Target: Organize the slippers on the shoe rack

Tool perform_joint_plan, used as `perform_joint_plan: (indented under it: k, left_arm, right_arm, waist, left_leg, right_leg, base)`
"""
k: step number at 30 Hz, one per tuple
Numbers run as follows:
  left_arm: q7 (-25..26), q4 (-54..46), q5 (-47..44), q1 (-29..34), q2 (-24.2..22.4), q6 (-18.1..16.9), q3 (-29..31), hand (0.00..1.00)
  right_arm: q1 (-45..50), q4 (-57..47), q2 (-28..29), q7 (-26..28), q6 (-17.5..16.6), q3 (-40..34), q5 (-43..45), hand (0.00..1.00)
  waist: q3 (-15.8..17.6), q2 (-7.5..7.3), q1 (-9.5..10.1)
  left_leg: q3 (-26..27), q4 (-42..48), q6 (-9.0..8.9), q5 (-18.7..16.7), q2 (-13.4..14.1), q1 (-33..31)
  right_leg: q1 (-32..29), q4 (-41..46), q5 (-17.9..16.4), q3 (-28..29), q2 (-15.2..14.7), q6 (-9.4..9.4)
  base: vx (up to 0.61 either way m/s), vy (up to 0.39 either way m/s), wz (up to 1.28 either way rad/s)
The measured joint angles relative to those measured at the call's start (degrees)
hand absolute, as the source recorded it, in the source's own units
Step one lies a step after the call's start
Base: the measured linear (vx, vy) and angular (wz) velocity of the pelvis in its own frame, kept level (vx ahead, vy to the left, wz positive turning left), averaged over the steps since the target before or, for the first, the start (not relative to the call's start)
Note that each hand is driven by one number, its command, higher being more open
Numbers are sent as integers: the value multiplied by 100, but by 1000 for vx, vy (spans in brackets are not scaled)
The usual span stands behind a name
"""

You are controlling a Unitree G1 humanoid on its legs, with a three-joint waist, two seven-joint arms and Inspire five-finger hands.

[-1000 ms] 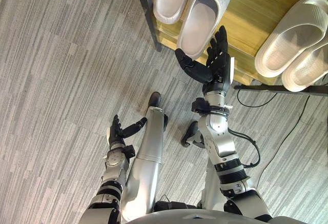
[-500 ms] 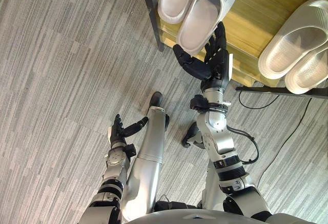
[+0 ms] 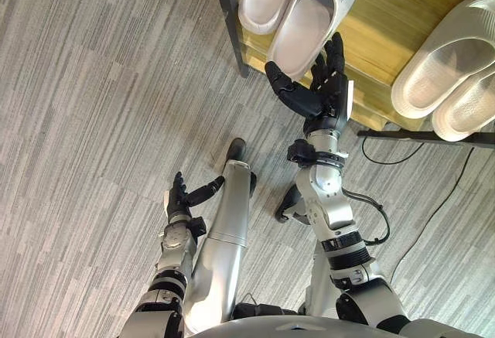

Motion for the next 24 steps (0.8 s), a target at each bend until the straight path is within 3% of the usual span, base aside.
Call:
perform_joint_plan:
  k: [8, 15, 24]
  left_arm:
    - [4, 7, -1, -31, -31, 38, 37, 100]
    - [24, 7, 2, -43, -47, 46, 39, 100]
    - [133, 5, 98, -44, -47, 47, 42, 100]
  right_arm:
    - [140, -79, 0, 132, -50, -41, 75, 100]
    - [876, -572, 1, 182, -51, 35, 54, 100]
    - [1334, -1223, -98, 150, -47, 578, -686, 100]
  waist:
    - [5, 41, -6]
    - [14, 81, -23]
    - [13, 84, -46]
  left_leg:
    - [14, 56, 19, -36, 9, -16]
    - [93, 163, 45, -109, 35, -5]
    - [117, 195, 82, -155, 56, 57]
  right_leg:
    - [6, 0, 0, 6, 10, 1]
    - [36, 1, -1, 69, 23, 4]
    - [99, -12, -2, 91, 39, 7]
  base:
    - [0, 0, 0]
    - [21, 42, -5]
    - [8, 35, -2]
